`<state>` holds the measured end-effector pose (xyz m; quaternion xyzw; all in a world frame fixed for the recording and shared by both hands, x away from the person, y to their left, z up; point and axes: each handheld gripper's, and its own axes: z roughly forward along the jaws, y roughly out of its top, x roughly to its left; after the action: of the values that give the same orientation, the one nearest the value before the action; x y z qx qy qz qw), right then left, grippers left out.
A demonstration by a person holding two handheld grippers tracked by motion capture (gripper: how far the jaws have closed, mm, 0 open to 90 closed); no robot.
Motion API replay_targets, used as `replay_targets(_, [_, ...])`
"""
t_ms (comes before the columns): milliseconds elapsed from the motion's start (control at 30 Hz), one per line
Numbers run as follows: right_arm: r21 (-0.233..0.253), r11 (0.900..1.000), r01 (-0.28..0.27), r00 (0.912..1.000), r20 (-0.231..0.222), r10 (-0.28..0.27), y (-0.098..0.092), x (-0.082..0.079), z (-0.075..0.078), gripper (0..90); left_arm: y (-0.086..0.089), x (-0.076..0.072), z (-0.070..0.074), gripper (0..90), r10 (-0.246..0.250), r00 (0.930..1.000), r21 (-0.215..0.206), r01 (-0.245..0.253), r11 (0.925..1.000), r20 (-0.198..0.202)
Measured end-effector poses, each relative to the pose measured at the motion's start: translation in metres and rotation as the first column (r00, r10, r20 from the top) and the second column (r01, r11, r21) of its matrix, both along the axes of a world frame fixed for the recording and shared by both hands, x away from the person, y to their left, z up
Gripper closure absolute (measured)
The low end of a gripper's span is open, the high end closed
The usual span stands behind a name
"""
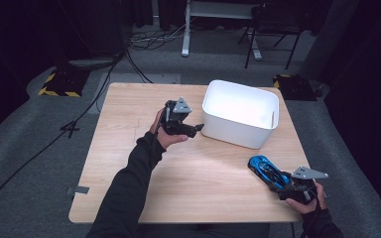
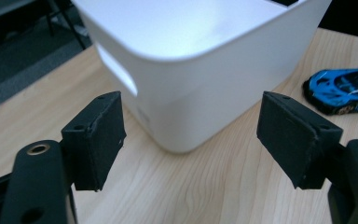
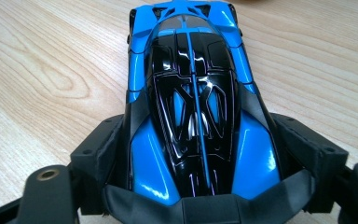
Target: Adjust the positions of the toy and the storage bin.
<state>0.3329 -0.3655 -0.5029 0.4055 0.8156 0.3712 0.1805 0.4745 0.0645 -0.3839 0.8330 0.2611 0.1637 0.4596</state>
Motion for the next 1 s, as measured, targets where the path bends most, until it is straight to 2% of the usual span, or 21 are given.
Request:
replay_targets(33, [-0.001, 1.000, -0.001, 1.0000, 0.000, 0.001, 0.000, 0.000, 0.000, 23.7, -0.004, 0.001, 0.004, 26.5, -0.012, 0.9999, 0.024, 0.012, 0.9996, 0.011])
replay_targets(67, [0.000, 1.000, 0.000, 1.0000, 0.000, 0.000, 0.000, 0.000, 0.000, 23.7, -0.008, 0.001, 0.008, 28.8, -0.017, 0.9992, 0.029, 0.016, 0.9994, 0.035])
replay_targets(100, [-0.001, 1.000, -0.002, 1.0000, 0.000, 0.002, 0.000, 0.000, 0.000, 23.7, -0.012, 0.001, 0.011, 29.1, -0.039, 0.9989, 0.025, 0.039, 0.9989, 0.024])
replay_targets(133, [-0.001, 1.000, -0.002, 1.0000, 0.000, 0.002, 0.000, 0.000, 0.000, 23.7, -0.015, 0.001, 0.014, 29.1, -0.041, 0.9985, 0.020, 0.041, 0.9990, 0.035])
replay_targets(200, [0.004, 1.000, 0.003, 1.0000, -0.001, -0.003, 0.000, 0.000, 0.000, 23.7, -0.024, 0.002, 0.022, 29.1, -0.070, 0.9954, 0.054, 0.066, 0.9963, 0.065])
replay_targets(233, [0.004, 1.000, 0.003, 1.0000, -0.001, -0.003, 0.000, 0.000, 0.000, 23.7, -0.024, 0.002, 0.022, 29.1, -0.070, 0.9954, 0.054, 0.066, 0.9963, 0.065])
replay_targets(367, [0.003, 1.000, 0.001, 1.0000, 0.000, -0.001, 0.000, 0.000, 0.000, 23.7, -0.042, 0.004, 0.028, 29.1, -0.095, 0.9930, 0.061, 0.091, 0.9940, 0.070])
replay_targets(400, [0.001, 1.000, 0.000, 1.0000, 0.002, 0.000, 0.000, 0.000, 0.000, 23.7, -0.045, 0.005, 0.029, 29.2, -0.104, 0.9917, 0.075, 0.098, 0.9924, 0.077])
replay_targets(467, [0.002, 1.000, 0.002, 1.0000, -0.001, -0.002, 0.001, 0.000, 0.000, 23.7, -0.052, 0.008, 0.029, 29.2, -0.118, 0.9913, 0.076, 0.113, 0.9907, 0.060])
replay_targets(600, [0.000, 1.000, 0.000, 1.0000, 0.000, 0.000, 0.001, 0.000, 0.000, 23.7, -0.066, 0.014, 0.026, 29.4, -0.138, 0.9897, 0.141, 0.131, 0.9813, 0.039])
replay_targets(700, [0.000, 1.000, 0.000, 1.0000, 0.000, 0.000, 0.001, 0.000, 0.000, 23.7, -0.075, 0.020, 0.023, 30.5, -0.165, 0.9862, 0.173, 0.159, 0.9719, 0.017])
replay_targets(767, [0.000, 1.000, 0.000, 1.0000, 0.000, 0.000, 0.001, 0.000, 0.000, 23.7, -0.081, 0.024, 0.020, 31.9, -0.179, 0.9838, 0.210, 0.176, 0.9618, -0.003])
replay_targets(800, [0.000, 1.000, 0.000, 1.0000, 0.000, 0.000, 0.001, 0.000, 0.000, 23.7, -0.084, 0.025, 0.019, 32.0, -0.186, 0.9823, 0.215, 0.187, 0.9585, -0.027])
replay_targets(833, [-0.001, 1.000, 0.001, 1.0000, 0.001, -0.001, 0.001, 0.000, 0.000, 23.7, -0.086, 0.027, 0.017, 32.5, -0.185, 0.9824, 0.230, 0.185, 0.9553, -0.023])
replay_targets(900, [0.001, 1.000, 0.004, 1.0000, 0.004, -0.004, 0.001, 0.000, 0.000, 23.7, -0.089, 0.028, 0.014, 35.4, -0.185, 0.9818, 0.244, 0.190, 0.9511, -0.044])
replay_targets(933, [0.007, 1.000, 0.000, 1.0000, 0.004, 0.000, 0.001, 0.001, -0.001, 23.7, -0.090, 0.029, 0.013, 37.5, -0.195, 0.9794, 0.262, 0.202, 0.9437, -0.054])
replay_targets(1000, [0.001, 1.000, -0.001, 1.0000, 0.001, 0.001, 0.001, 0.000, 0.000, 23.7, -0.091, 0.029, 0.010, 40.8, -0.210, 0.9753, 0.264, 0.221, 0.9390, -0.069])
